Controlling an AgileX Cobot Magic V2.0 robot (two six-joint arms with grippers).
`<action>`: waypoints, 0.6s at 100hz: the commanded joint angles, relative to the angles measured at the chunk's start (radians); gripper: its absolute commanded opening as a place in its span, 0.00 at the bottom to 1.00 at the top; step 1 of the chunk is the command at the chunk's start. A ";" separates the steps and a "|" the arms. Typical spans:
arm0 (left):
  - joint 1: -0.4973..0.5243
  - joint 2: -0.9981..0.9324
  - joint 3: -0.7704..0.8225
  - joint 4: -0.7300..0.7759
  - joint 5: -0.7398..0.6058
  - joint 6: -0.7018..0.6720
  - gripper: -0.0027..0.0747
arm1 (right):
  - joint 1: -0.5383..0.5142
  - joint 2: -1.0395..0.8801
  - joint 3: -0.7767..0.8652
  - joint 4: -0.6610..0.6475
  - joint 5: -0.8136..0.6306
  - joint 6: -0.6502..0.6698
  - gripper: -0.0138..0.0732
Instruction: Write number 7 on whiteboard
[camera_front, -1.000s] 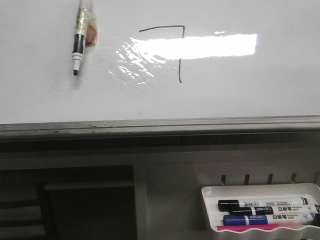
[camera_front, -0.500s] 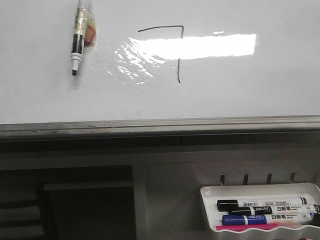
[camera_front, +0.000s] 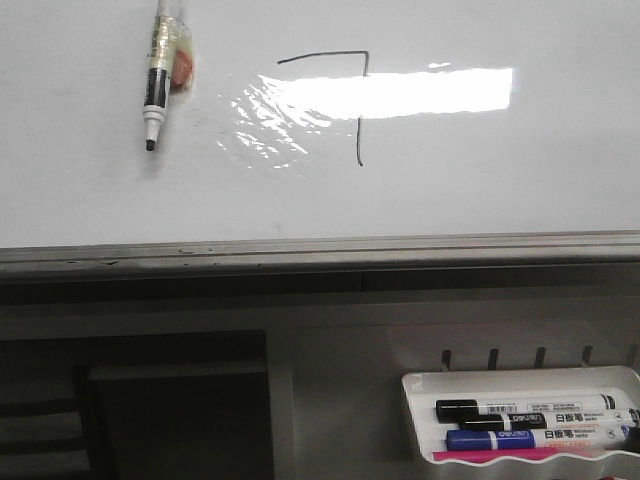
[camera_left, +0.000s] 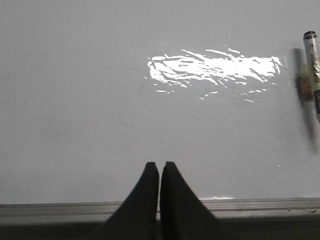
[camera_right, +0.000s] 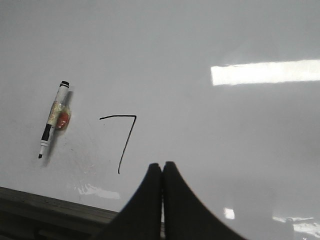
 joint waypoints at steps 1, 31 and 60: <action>-0.007 -0.031 0.036 -0.011 -0.067 -0.010 0.01 | -0.004 0.009 -0.024 0.034 -0.025 -0.012 0.08; -0.007 -0.031 0.036 -0.011 -0.067 -0.010 0.01 | -0.004 0.009 -0.024 0.034 -0.025 -0.012 0.08; -0.007 -0.031 0.036 -0.011 -0.067 -0.010 0.01 | -0.004 0.009 -0.024 0.031 -0.051 -0.014 0.08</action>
